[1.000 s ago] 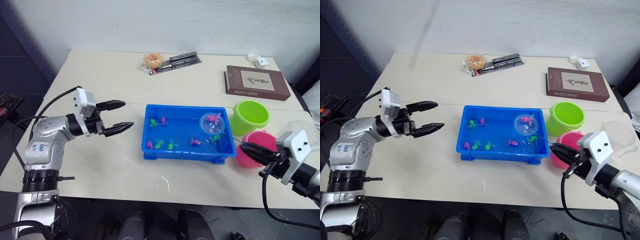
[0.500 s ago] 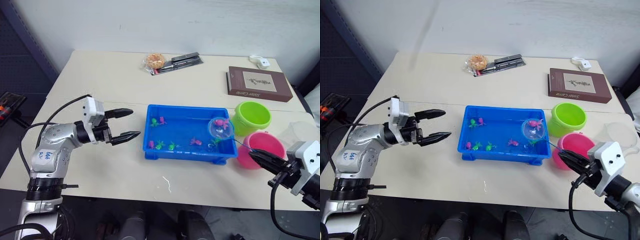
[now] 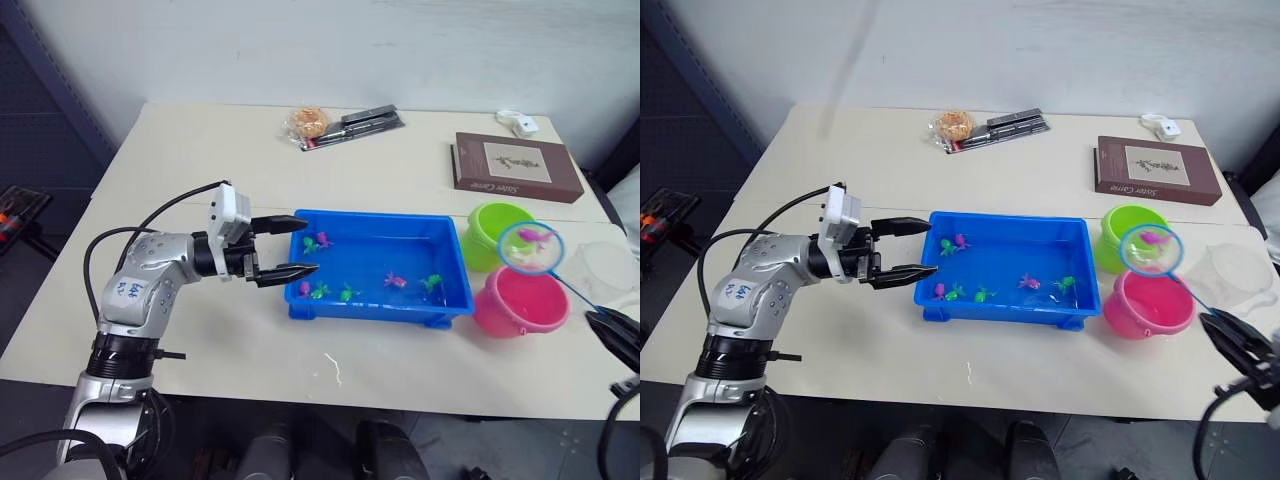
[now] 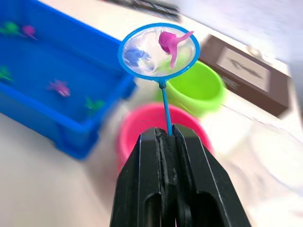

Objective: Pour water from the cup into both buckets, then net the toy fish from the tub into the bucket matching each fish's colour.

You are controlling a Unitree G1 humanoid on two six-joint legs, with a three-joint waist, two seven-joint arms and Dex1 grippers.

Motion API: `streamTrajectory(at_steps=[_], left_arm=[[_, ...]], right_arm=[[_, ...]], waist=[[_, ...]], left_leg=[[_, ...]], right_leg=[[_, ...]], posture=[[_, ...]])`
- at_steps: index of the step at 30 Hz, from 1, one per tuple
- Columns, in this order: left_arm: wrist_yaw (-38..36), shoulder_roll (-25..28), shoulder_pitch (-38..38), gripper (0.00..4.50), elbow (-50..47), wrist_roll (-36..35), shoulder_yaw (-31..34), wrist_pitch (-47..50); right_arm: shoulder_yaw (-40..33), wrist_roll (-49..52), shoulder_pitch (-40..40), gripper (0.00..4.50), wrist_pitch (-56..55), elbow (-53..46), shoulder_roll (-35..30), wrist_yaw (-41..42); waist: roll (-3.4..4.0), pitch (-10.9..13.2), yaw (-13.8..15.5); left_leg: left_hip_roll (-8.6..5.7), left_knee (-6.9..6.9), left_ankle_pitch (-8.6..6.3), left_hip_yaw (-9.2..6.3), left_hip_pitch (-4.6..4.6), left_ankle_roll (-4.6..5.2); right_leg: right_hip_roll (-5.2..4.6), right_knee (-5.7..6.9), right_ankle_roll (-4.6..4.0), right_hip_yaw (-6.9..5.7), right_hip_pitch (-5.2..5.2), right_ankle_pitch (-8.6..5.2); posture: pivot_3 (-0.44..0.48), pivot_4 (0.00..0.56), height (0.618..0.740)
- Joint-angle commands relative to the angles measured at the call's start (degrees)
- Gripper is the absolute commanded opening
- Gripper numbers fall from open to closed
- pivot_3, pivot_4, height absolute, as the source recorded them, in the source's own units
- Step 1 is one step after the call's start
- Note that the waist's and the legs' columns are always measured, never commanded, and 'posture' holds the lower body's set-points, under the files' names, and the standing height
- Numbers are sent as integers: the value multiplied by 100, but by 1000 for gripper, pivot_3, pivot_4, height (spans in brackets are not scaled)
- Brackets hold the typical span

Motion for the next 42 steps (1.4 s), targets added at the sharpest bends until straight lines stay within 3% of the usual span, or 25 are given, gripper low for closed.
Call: streamTrajectory(at_steps=[1, 10, 17, 23, 29, 36, 42], left_arm=[[-56, -95, -168, 4448, -12, -66, -39, -66], [25, -498, -135, 4448, -378, 34, -574, -17], [145, -573, -111, 4448, -550, 19, -693, 52], [108, -575, -105, 4448, -507, 81, -775, -62], [59, -649, -140, 4448, -345, 169, -813, -224], [30, -782, -183, 4448, -150, 255, -801, -404], [-49, -762, -152, 4448, -11, 274, -765, -602]], right_arm=[[-368, -241, 134, 0, -312, 230, -55, 11], [79, -1722, 84, 0, -1567, 996, -261, -116], [364, -2174, -126, 0, -2175, 1538, -240, -331], [519, -3805, 87, 0, -4557, 2480, -578, -830], [282, -5942, 159, 0, -6327, 2850, -613, -2487], [359, -6742, 186, 0, -6405, 2900, -598, -3322], [388, -6363, 294, 0, -6320, 2872, -743, -3300]], waist=[[1, -1, -10], [2, -1, 20], [10, -6, 19], [10, -6, 19], [11, -6, 14], [11, -7, 8], [11, -7, 3]], left_leg=[[0, -3, 0, 5, 4, 0], [-3, -6, 1, 15, 3, 3], [-2, -7, 2, 17, 4, 2], [-5, -10, 3, 29, 9, 4], [-3, -13, 4, 35, 13, 2], [-2, -13, 6, 38, 15, -2], [-2, -14, 5, 43, 18, -1]], right_leg=[[0, 0, 0, 5, 0, 0], [-2, 0, 1, 36, -8, 0], [-1, -1, 1, 45, -9, 0], [-1, -8, 1, 44, -11, 1], [0, -24, 2, 51, -12, 1], [2, -24, 2, 53, -12, 1], [2, -24, 2, 54, -11, 1]], posture=[[0, 150, 738], [0, 150, 738], [0, 150, 738], [0, 150, 738], [0, 150, 738], [0, 150, 738], [0, 150, 738]])
